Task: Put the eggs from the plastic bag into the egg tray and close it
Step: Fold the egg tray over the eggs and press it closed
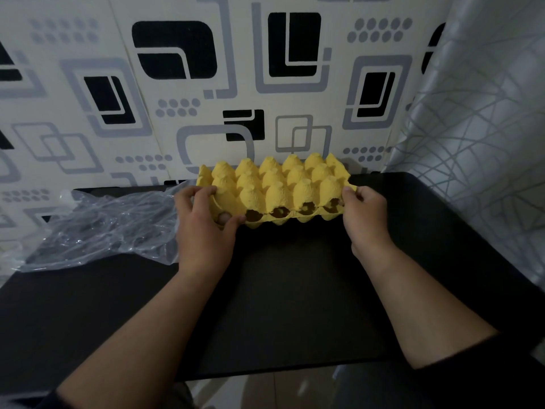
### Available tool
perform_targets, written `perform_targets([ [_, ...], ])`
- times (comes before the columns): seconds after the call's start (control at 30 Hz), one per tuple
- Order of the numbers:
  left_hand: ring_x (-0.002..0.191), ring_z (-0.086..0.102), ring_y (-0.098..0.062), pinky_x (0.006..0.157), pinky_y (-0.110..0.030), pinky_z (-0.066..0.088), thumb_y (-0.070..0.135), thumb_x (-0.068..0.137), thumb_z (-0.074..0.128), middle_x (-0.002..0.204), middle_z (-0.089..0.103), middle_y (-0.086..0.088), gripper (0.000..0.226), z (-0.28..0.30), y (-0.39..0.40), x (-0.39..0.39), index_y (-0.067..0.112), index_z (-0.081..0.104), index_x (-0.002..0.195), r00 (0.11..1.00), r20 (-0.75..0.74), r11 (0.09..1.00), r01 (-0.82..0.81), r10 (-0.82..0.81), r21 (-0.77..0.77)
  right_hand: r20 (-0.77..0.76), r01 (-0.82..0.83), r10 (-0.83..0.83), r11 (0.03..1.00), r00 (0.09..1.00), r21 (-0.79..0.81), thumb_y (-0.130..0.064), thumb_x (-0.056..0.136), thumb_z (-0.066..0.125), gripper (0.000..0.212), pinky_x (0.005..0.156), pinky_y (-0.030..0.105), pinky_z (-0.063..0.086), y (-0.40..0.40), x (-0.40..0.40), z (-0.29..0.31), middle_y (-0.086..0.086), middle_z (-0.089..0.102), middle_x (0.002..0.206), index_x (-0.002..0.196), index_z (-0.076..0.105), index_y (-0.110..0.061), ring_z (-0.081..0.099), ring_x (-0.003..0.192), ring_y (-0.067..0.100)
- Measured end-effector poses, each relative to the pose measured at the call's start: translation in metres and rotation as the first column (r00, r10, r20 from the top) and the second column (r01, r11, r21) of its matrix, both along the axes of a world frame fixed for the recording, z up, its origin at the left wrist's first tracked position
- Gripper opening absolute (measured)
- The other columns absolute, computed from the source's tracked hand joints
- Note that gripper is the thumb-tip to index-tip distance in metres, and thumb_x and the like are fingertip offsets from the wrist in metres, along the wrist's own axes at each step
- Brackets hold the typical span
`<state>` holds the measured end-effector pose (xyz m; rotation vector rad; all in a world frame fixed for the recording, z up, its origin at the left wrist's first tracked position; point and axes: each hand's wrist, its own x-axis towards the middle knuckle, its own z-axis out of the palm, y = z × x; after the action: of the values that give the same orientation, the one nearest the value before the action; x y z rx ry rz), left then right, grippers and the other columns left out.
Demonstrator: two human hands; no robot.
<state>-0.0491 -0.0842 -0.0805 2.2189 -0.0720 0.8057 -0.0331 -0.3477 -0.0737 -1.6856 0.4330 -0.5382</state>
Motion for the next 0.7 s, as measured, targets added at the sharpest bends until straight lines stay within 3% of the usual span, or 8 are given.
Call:
perform_targets([
  [0.1,0.123,0.038,-0.009,0.097,-0.029,0.040,0.042,0.069,0.089,0.143,0.026,0.012,0.084,0.000,-0.001,-0.002,0.023,0.044,0.137,1.000,-0.010,0.999,-0.003,0.004,0.046,0.015,-0.033,0.032,0.999,0.999,0.041,-0.044,0.093,0.066,0.021,0.065,0.027,0.049,0.002,-0.003,0.001,0.000,0.071,0.095,0.097,0.069,-0.024,0.066,0.084,0.011],
  [0.2,0.128,0.043,-0.019,0.102,-0.036,0.045,0.043,0.066,0.091,0.142,0.025,0.012,0.091,0.000,-0.002,-0.002,0.022,0.041,0.139,1.000,-0.014,0.998,0.004,-0.003,0.066,0.012,-0.061,0.061,0.998,0.998,0.035,-0.050,0.082,0.077,0.033,0.066,0.021,0.048,0.005,-0.005,0.001,-0.010,0.068,0.104,0.106,0.061,-0.033,0.066,0.091,0.004],
  [0.33,0.128,0.046,-0.024,0.104,-0.044,0.049,0.039,0.066,0.092,0.144,0.025,0.006,0.095,0.000,-0.002,0.001,0.019,0.037,0.142,1.000,-0.027,0.998,0.010,-0.008,0.057,-0.001,-0.100,0.100,0.995,0.995,0.014,-0.055,0.074,0.080,0.041,0.068,0.022,0.050,0.007,-0.005,0.001,-0.013,0.063,0.110,0.103,0.053,-0.043,0.063,0.094,0.002],
  [0.47,0.128,0.046,-0.024,0.102,-0.033,0.043,0.037,0.067,0.091,0.146,0.025,0.002,0.095,-0.002,0.000,0.005,0.017,0.037,0.142,1.000,-0.029,1.000,0.005,-0.004,0.029,-0.010,-0.188,0.189,0.981,0.982,0.044,-0.045,0.064,0.090,0.072,0.075,0.026,0.051,0.005,-0.004,0.001,-0.010,0.066,0.119,0.126,0.057,-0.033,0.063,0.105,0.006],
  [0.53,0.129,0.045,-0.023,0.100,-0.028,0.038,0.035,0.068,0.091,0.146,0.024,0.003,0.094,-0.003,0.001,0.008,0.017,0.037,0.143,0.999,-0.033,1.000,-0.002,0.003,0.016,-0.034,-0.210,0.211,0.978,0.977,0.015,-0.038,0.057,0.096,0.088,0.086,0.033,0.053,0.004,-0.003,0.001,-0.009,0.064,0.125,0.134,0.054,-0.030,0.062,0.112,0.010],
  [0.63,0.129,0.042,-0.019,0.102,-0.028,0.036,0.034,0.068,0.091,0.144,0.022,0.008,0.094,-0.003,0.002,0.011,0.018,0.036,0.144,0.999,-0.036,1.000,-0.006,0.006,0.002,-0.081,-0.212,0.207,0.976,0.975,-0.056,-0.027,0.055,0.100,0.096,0.098,0.041,0.053,0.005,0.000,-0.001,-0.010,0.061,0.126,0.137,0.050,-0.030,0.059,0.118,0.014],
  [0.7,0.129,0.043,-0.022,0.104,-0.030,0.037,0.033,0.068,0.091,0.145,0.023,0.006,0.095,-0.003,0.002,0.014,0.019,0.036,0.143,0.999,-0.037,1.000,-0.006,0.006,0.007,-0.097,-0.200,0.192,0.976,0.977,-0.085,-0.023,0.057,0.101,0.096,0.097,0.040,0.052,0.004,0.003,-0.003,-0.015,0.058,0.119,0.137,0.048,-0.030,0.057,0.117,0.013],
])
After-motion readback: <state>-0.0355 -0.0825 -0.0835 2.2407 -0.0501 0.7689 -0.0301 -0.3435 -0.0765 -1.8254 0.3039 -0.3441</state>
